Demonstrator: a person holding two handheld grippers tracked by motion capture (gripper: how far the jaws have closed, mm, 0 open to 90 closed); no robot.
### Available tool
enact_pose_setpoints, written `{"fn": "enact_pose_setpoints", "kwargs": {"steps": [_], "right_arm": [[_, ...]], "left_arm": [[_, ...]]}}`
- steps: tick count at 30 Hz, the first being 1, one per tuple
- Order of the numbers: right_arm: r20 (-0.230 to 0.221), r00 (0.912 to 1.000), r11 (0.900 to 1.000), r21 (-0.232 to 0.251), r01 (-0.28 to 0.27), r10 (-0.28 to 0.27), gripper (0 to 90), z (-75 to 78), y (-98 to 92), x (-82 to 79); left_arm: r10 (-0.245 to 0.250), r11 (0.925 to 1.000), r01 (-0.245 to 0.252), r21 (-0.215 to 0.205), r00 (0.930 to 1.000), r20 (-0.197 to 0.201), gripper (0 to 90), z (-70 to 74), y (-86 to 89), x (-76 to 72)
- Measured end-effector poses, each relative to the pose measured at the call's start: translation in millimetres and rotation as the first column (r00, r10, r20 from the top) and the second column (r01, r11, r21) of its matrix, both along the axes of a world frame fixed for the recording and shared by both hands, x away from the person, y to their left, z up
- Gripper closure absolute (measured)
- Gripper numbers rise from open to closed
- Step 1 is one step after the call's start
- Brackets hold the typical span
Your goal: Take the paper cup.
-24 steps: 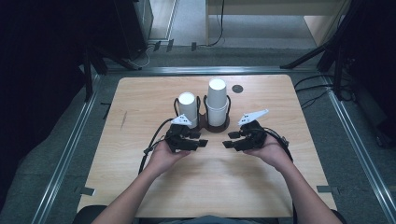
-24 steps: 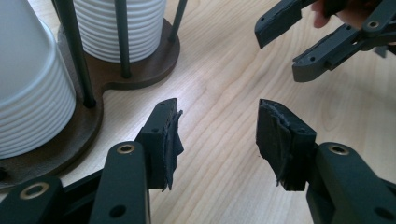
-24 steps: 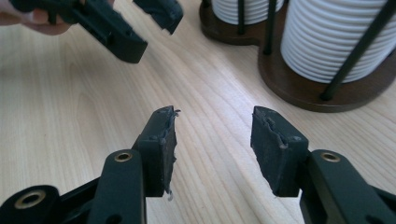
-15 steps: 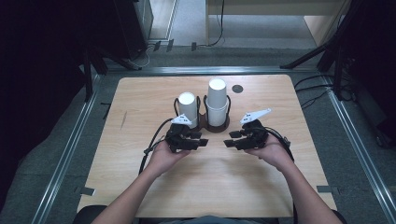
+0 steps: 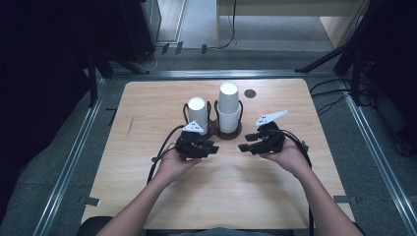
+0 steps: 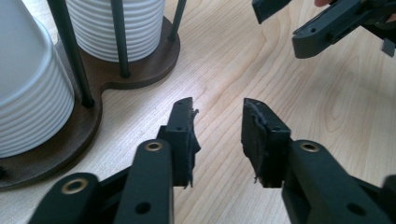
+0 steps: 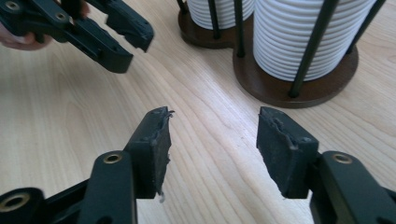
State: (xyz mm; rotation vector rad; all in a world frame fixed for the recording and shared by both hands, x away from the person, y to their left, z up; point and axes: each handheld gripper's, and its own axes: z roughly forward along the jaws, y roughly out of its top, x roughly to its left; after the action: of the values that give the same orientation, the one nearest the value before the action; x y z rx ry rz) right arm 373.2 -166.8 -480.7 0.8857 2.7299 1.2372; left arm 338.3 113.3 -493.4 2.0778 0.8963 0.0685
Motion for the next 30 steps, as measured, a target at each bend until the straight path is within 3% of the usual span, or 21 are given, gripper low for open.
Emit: {"fn": "enact_pose_setpoints", "kwargs": {"steps": [3, 5, 15, 20, 28, 30], "right_arm": [[0.005, 1.0000, 1.000, -0.009, 0.004, -0.004, 41.9, -1.4, 0.5, 2.1], [0.009, 0.9999, 0.999, -0.031, 0.009, -0.009, 41.3, -2.2, 1.9, 2.7], [0.048, 0.9979, 0.998, -0.051, 0.046, -0.043, 39.9, 11.9, -9.0, 7.8], [0.040, 0.9971, 0.997, -0.045, 0.067, -0.065, 37.8, 24.9, -15.3, 14.2], [0.055, 0.9964, 0.997, -0.041, 0.066, -0.064, 35.1, 57.9, -15.0, 27.9], [0.060, 0.9959, 0.997, -0.042, 0.070, -0.068, 33.7, 63.8, -15.2, 31.0]], "left_arm": [[-0.002, 0.9993, 0.002, 0.036, 1.0000, -0.006, 67.5, 1.5, -3.1, 1.2], [0.002, 0.9999, -0.001, 0.014, 0.9999, -0.011, 69.2, 2.4, -4.1, 1.8], [0.023, 0.9997, -0.023, 0.008, 0.9995, -0.021, 75.9, 13.3, -8.3, 10.4], [0.027, 0.9996, -0.027, 0.001, 0.9995, -0.016, 79.9, 17.5, -12.6, 14.0], [0.032, 0.9994, -0.033, -0.012, 0.9994, -0.009, 85.8, 27.9, -22.7, 21.2], [0.032, 0.9995, -0.032, 0.003, 0.9995, -0.001, 85.8, 31.3, -24.2, 23.2]]}}
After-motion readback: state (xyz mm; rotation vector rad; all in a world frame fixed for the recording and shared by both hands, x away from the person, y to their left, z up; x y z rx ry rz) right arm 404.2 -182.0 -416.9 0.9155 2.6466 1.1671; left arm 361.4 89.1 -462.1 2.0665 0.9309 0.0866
